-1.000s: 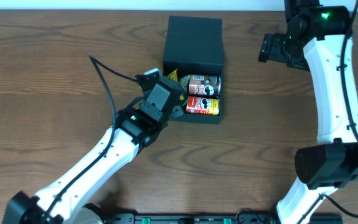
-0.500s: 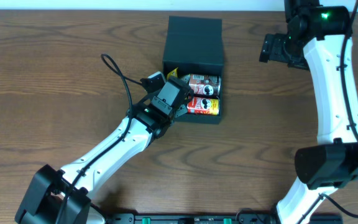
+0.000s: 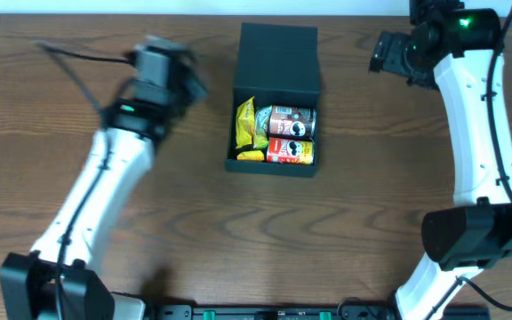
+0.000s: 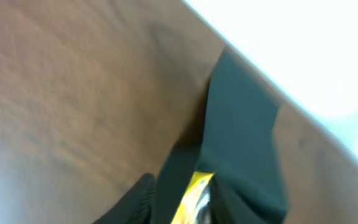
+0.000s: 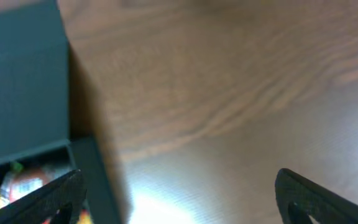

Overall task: Pack container
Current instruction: 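Raise the left gripper and bring both grippers to the lid edges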

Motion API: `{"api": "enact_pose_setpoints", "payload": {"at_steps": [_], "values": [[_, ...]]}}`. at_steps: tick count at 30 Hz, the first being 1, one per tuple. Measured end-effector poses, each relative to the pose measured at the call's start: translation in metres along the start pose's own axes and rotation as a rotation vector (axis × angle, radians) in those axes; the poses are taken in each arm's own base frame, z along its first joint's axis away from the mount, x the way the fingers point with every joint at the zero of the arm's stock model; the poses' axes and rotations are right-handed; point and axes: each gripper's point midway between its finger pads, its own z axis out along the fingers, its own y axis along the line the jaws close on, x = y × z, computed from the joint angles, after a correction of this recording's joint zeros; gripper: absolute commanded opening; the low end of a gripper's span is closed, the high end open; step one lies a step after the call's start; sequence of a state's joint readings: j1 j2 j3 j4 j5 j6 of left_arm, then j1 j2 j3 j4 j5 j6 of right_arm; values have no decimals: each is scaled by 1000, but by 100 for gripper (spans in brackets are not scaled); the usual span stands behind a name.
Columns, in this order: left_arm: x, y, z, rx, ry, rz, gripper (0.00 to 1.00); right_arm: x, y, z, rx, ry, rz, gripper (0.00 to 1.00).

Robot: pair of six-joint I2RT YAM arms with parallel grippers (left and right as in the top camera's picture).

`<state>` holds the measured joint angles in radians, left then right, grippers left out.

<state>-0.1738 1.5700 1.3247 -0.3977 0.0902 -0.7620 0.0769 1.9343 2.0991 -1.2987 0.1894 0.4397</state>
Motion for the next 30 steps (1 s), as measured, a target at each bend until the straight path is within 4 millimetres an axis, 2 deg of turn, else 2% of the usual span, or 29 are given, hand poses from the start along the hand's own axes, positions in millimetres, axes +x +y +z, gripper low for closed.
{"api": "enact_pose_setpoints", "payload": {"at_steps": [1,3,4,6,11,13,16,19,22,25,30], "values": [[-14,4,0,21,2,-42,5,-1,3,0,-15,-1,19,43],[-33,7,6,70,36,-103,5,-2,6,1,-46,3,68,18],[-40,8,13,95,63,-130,5,-3,7,2,-58,6,89,9],[-47,12,32,134,134,-187,5,-7,7,7,-82,14,147,1],[-32,17,95,202,349,-298,5,-12,14,43,-171,93,280,2],[-21,17,117,217,421,-332,5,-6,23,73,-235,184,329,1],[-12,16,136,223,472,-359,6,6,36,108,-312,300,371,2],[-12,9,143,244,486,-398,5,17,52,130,-391,395,404,2],[-13,2,149,275,496,-425,5,29,63,142,-437,471,429,2],[-3,2,159,268,527,-468,5,35,69,147,-465,516,443,2],[38,0,191,236,602,-532,5,33,74,146,-496,525,463,2]]}}
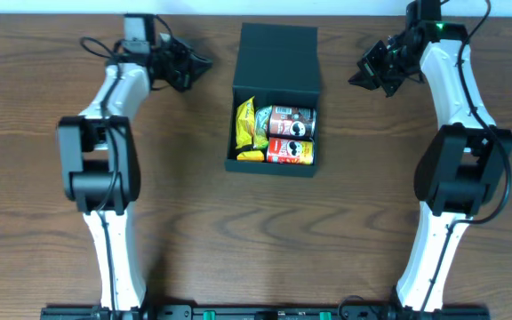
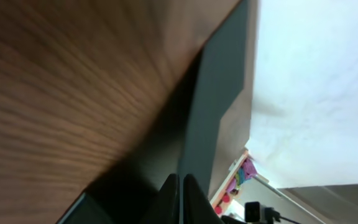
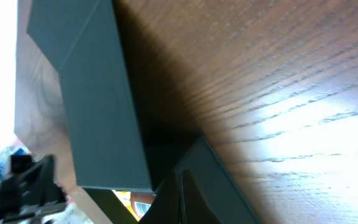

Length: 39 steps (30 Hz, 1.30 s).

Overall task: Pack container
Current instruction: 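Raise the left gripper and bring both grippers to the lid edges, then push the upright lid down over the box with both grippers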

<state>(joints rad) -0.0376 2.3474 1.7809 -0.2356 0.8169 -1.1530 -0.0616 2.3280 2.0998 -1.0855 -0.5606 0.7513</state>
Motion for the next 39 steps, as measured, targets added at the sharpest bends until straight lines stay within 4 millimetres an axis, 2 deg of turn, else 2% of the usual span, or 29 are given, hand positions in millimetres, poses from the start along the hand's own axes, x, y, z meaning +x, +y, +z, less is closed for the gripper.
{"api": "enact_pose_setpoints", "payload": {"at_steps": [2,4,11,15,20,24,31,36,39], "values": [[6,4,15,-4,18,-24,5,-3,3,0,-12,-9,10,2],[9,2,21,4,22,-29,5,-8,7,0,-29,-29,11,2],[12,1,25,4,17,-59,5,-13,7,8,-4,-68,69,2],[12,-3,27,12,11,-61,6,-15,7,30,13,-74,91,2],[12,-2,29,6,-3,-64,5,-16,3,74,15,-49,116,2],[12,-1,31,-1,-20,-63,5,-11,4,94,12,-27,123,2],[20,0,40,-23,-26,-55,5,-2,21,102,-31,-10,129,2],[21,13,39,-83,-36,-91,5,1,23,102,-40,3,137,1],[20,14,37,-97,-50,-84,6,2,24,102,-42,8,136,2]]}}
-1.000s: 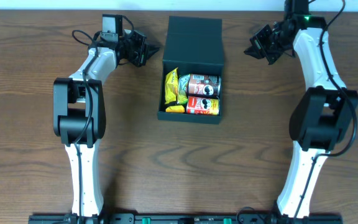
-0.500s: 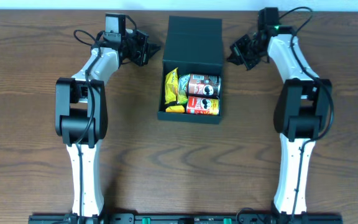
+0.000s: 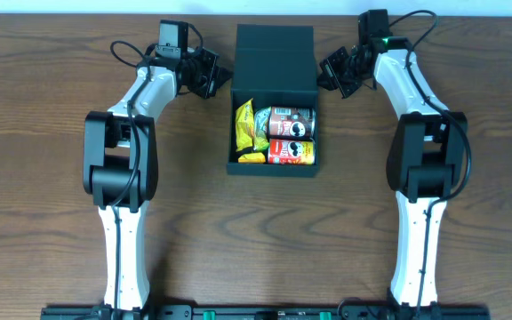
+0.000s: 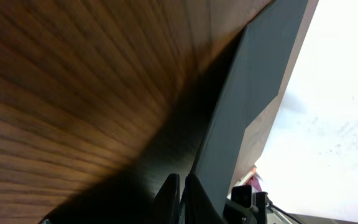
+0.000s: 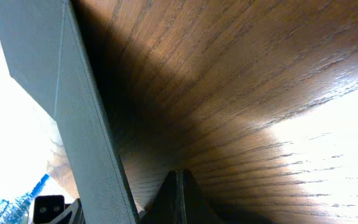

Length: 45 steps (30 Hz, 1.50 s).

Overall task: Pack container
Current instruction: 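Push the upright lid down over the box with both grippers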

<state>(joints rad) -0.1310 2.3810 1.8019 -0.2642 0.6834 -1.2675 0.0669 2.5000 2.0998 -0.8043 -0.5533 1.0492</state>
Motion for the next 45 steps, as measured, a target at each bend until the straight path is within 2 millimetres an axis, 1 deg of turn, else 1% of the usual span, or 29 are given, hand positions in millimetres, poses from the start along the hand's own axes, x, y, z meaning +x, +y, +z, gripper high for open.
{"api": "enact_pose_setpoints", "payload": {"at_steps": [2,6,11,14,17,22,26,28,32,34,38,42,45], "values": [[-3,-1,0,1,-17,11,6,0,-1,0,2,1,1,2],[-13,6,0,-21,-62,3,6,3,-3,0,10,10,4,2],[-34,11,-9,-32,-125,-19,5,4,-3,0,13,17,0,2],[-40,16,-12,-44,-138,-35,6,4,-3,0,12,17,-1,2],[-34,12,-8,-40,-136,-19,5,4,-3,0,11,17,-1,2],[-11,-6,7,9,-105,-1,6,4,-3,0,11,17,-1,2],[-8,-19,8,59,-95,-16,6,2,-3,-1,9,14,0,2],[-8,-19,8,64,-88,-27,6,1,0,-1,-3,12,-6,2],[-12,-24,6,88,-86,-35,6,-4,19,-4,-92,13,-41,2],[-13,-24,5,93,-82,-37,6,-5,25,-7,-128,27,-42,2],[-17,-24,2,94,-85,-36,6,-4,26,-10,-147,55,-28,2],[-31,-21,-6,99,-102,-53,6,0,28,-11,-161,81,-30,2],[-42,-10,-13,68,-116,-81,5,2,29,-11,-166,89,-30,2]]}}
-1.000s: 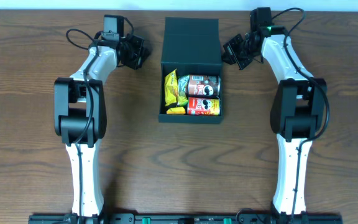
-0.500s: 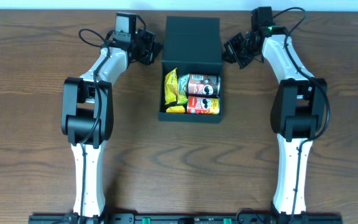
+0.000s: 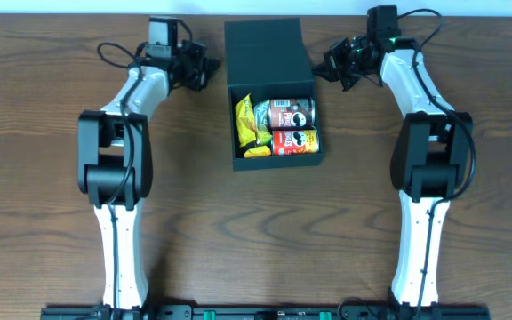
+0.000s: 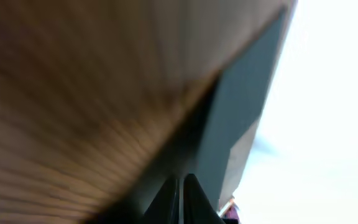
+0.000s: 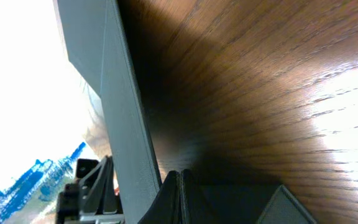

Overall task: Pack container
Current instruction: 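Push the upright lid down over the box with both grippers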

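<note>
The black box [image 3: 235, 133] sits open at the table's middle back, its lid [image 3: 263, 52] folded out flat behind it. Inside lie a yellow snack bag [image 3: 248, 124] and two small chip cans, a brown one [image 3: 290, 113] and a red one [image 3: 296, 140]. My left gripper [image 3: 204, 71] is shut and empty, low on the table just left of the lid; its wrist view shows the closed fingertips [image 4: 180, 193] facing the lid's edge [image 4: 241, 112]. My right gripper [image 3: 332, 66] is shut and empty beside the lid's right edge [image 5: 120, 112].
Brown wooden table [image 3: 60, 222] all round the box. Both arms stretch from the front edge to the back, one on each side of the box. The table's far edge and a white wall lie just behind the lid.
The lid end of the box has shifted left and the box now sits slightly turned. My left gripper is a little further left, off the lid. Both grippers remain shut.
First both arms were at the back of the table, well apart from the open box. Then they lay low on either side of the lid, shut. Then both tips were close against the lid's sides. Now the box is shifted and slightly turned, contents unchanged.
</note>
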Motion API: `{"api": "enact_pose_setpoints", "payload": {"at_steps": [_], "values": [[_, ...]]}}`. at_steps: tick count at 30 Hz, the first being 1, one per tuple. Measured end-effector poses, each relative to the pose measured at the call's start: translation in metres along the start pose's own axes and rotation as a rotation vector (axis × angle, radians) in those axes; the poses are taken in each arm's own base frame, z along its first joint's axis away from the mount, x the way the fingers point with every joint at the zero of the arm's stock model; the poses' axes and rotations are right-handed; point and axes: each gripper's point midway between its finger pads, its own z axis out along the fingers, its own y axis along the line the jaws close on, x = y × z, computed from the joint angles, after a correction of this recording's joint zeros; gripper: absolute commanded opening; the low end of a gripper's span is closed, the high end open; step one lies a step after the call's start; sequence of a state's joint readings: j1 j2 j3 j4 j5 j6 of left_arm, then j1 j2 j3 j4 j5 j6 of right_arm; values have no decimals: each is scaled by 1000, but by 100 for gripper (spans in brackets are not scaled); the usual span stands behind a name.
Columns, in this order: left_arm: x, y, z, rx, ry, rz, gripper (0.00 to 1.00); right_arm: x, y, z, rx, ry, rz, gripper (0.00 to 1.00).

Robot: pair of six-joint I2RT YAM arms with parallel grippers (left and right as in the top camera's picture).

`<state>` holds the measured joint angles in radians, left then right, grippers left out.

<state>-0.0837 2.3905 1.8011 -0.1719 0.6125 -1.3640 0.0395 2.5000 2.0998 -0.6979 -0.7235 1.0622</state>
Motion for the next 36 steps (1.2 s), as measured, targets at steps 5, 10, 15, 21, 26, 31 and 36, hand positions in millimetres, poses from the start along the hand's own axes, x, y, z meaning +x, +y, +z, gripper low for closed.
{"api": "enact_pose_setpoints", "payload": {"at_steps": [5,10,15,21,26,31,36], "values": [[-9,11,-2,-41,-39,-13,6,0,0,0,-2,3,-1,2],[10,11,9,-58,-31,16,6,1,1,0,-3,4,-1,2],[23,12,17,-70,-44,38,6,-1,0,-1,-1,-1,1,2],[22,-16,19,47,-38,73,5,-2,0,-1,-2,-5,0,2],[22,-32,17,115,-21,65,6,-6,9,-1,-36,-20,-30,2],[20,-34,15,126,-9,51,5,-13,31,-3,-120,-42,-92,1],[20,-37,13,138,1,45,5,-14,42,-6,-166,-36,-102,2]]}}
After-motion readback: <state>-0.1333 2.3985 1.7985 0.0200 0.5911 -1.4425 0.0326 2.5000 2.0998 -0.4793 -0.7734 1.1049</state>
